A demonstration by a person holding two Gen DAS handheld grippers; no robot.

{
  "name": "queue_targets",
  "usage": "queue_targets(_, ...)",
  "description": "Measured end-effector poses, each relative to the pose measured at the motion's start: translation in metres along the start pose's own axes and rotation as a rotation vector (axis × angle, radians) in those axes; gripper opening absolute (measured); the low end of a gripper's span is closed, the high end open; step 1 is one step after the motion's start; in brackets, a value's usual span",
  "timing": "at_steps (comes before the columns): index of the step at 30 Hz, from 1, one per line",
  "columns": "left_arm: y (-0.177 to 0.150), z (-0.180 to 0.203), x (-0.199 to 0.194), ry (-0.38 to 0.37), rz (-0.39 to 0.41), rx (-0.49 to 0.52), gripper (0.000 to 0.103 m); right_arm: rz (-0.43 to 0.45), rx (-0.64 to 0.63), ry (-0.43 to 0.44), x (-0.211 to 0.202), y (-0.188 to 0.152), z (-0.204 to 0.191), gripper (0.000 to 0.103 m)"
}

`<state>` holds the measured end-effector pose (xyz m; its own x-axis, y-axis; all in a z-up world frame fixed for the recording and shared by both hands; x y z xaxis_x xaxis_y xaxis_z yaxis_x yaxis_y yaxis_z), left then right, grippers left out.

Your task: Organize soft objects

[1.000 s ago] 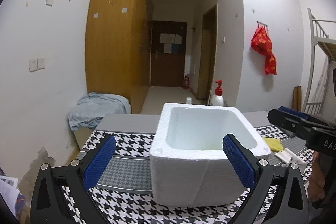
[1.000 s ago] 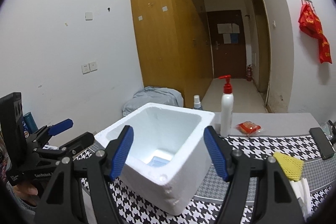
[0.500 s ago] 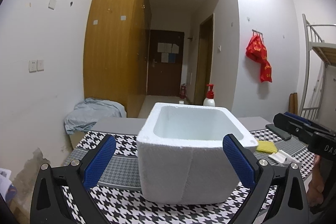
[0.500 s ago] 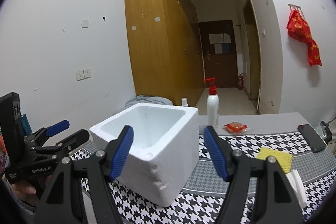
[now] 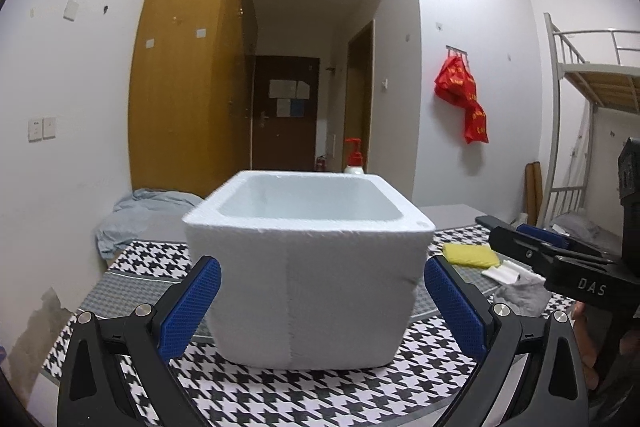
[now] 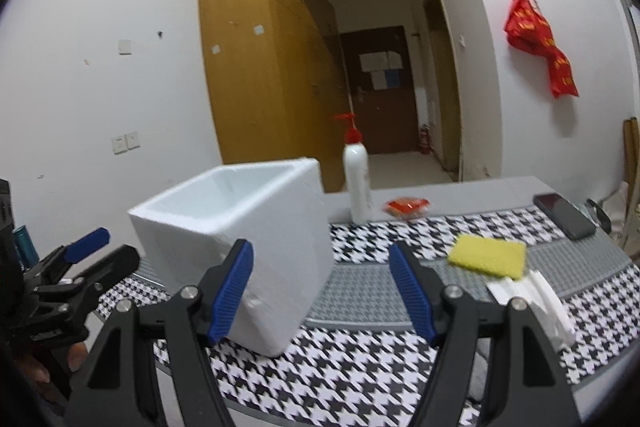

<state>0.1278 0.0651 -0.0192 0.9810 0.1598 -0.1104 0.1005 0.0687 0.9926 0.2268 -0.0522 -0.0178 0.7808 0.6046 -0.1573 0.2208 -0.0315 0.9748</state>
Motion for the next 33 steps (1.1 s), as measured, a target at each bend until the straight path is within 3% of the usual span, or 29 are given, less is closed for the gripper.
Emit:
queue_targets(13,-0.024,0.039,0.014,-0.096,-0.075,0.028,0.102,-0.021,-0.006,-0.095,-0.013,-0.006,0.034,0.075)
queue_targets(33,-0.03,0.118,0.022,-0.283,-0.112,0.106,0.102,-0.007,0.046,-0.273,-0.058,-0.003,0.113,0.075)
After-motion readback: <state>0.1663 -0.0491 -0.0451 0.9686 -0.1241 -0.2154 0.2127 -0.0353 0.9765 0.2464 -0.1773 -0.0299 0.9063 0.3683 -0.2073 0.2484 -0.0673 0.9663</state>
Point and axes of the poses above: each gripper's, at about its wrist camera, not at the fingertips, and x roughly the way its jaws point, z to its right, y to its top, the point moved 9 cm from there along x, roughly the way its jaws point, and after that the axes turned 8 degrees about z, right-handed, at the moved point
